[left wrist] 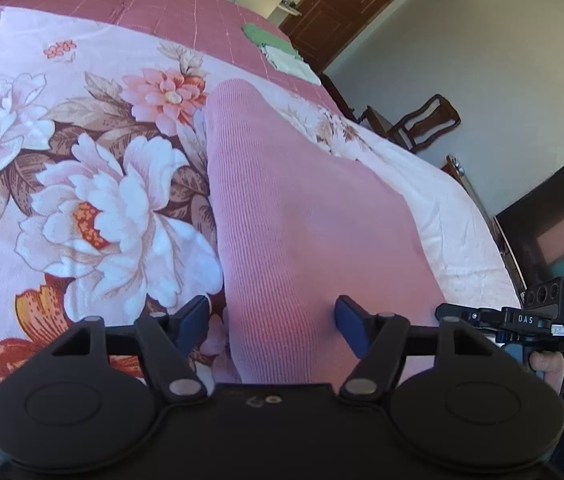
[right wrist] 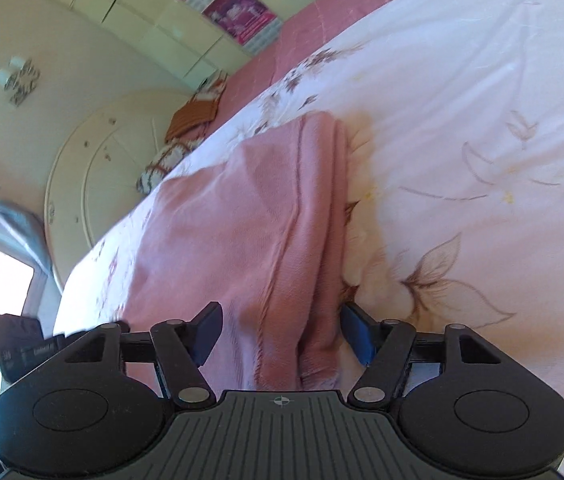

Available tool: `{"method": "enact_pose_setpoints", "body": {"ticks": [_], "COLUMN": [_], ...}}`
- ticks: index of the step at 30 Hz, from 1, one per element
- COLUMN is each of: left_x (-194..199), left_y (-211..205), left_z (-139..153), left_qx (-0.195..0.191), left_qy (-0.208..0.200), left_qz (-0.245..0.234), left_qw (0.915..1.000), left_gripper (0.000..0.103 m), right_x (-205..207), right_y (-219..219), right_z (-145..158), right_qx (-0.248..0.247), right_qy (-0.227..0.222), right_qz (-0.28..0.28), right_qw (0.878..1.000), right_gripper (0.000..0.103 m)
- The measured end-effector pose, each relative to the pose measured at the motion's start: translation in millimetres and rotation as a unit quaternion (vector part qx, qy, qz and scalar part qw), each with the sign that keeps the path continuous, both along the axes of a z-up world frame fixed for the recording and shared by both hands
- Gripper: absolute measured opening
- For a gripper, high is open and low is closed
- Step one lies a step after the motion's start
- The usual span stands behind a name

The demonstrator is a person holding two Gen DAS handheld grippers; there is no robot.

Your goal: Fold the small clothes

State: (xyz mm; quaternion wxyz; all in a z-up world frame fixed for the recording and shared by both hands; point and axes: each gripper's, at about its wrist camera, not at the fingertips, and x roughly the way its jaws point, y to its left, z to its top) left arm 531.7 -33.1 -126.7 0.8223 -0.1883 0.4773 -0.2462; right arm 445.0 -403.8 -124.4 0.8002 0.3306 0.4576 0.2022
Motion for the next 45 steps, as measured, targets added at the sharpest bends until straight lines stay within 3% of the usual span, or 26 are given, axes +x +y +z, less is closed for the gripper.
{"method": "enact_pose_setpoints", "body": {"ticks": [3, 8, 9, 11, 12, 14, 17, 22, 27, 30, 36, 41, 45], "left_x": [5.3, 18.3, 19.9, 21.5, 21.4, 21.1, 19.0, 17.7, 9.1, 2.2, -7.2, -22.9, -34.4], "left_y": [0.6, -13.7, -18.3, -25.3, -26.4, -24.6, -23.8, -30.7, -46.2, -56.6, -61.6, -65.5, -48.9], "left_z": [-1.8, -6.7, -5.7, -2.4, -1.6, -2.3, -4.6, -3.5, 9.5, 18.1, 34.6, 55.9, 65.9], "left_qx": [0.004, 0.006, 0.010, 0.023, 0.030, 0.030, 0.031, 0.046, 0.099, 0.131, 0.149, 0.178, 0.177], "left_qy": [0.003, 0.010, 0.008, 0.003, 0.000, -0.001, -0.005, -0.016, -0.061, -0.087, -0.109, -0.138, -0.145], "left_qz": [0.000, -0.005, -0.008, -0.019, -0.023, -0.024, -0.022, -0.022, -0.040, -0.049, -0.053, -0.062, -0.054], "left_qw": [1.0000, 0.9999, 0.9999, 0.9995, 0.9993, 0.9993, 0.9993, 0.9985, 0.9924, 0.9863, 0.9814, 0.9725, 0.9720], "left_gripper": [0.070, 0.067, 0.059, 0.054, 0.054, 0.054, 0.054, 0.054, 0.038, 0.034, 0.031, 0.029, 0.029], "right_x": [1.1, 11.7, 15.2, 19.0, 19.5, 18.3, 12.4, 22.1, 17.6, 8.8, -0.6, -2.3, -4.7], "right_y": [-1.9, -3.7, 4.1, 21.8, 25.3, 18.1, 5.1, 14.6, 59.1, 73.2, 83.0, 93.5, 114.2], "right_z": [1.9, -8.2, -7.8, -1.6, 1.7, 2.4, 7.4, -4.9, 12.6, 17.5, 30.1, 48.4, 61.6], "right_qx": [-0.018, 0.016, 0.015, -0.016, -0.032, -0.037, -0.064, -0.021, -0.151, -0.194, -0.224, -0.227, -0.232], "right_qy": [0.002, 0.012, 0.010, -0.003, -0.008, -0.006, -0.018, 0.000, -0.057, -0.078, -0.100, -0.114, -0.128], "right_qz": [0.007, -0.018, -0.010, 0.013, 0.021, 0.015, -0.006, 0.002, 0.028, 0.025, 0.021, 0.024, 0.035], "right_qw": [1.000, 1.000, 1.000, 1.000, 0.999, 0.999, 0.998, 1.000, 0.987, 0.978, 0.969, 0.967, 0.964], "right_gripper": [0.054, 0.052, 0.052, 0.052, 0.046, 0.040, 0.040, 0.040, 0.026, 0.024, 0.022, 0.022, 0.020]}}
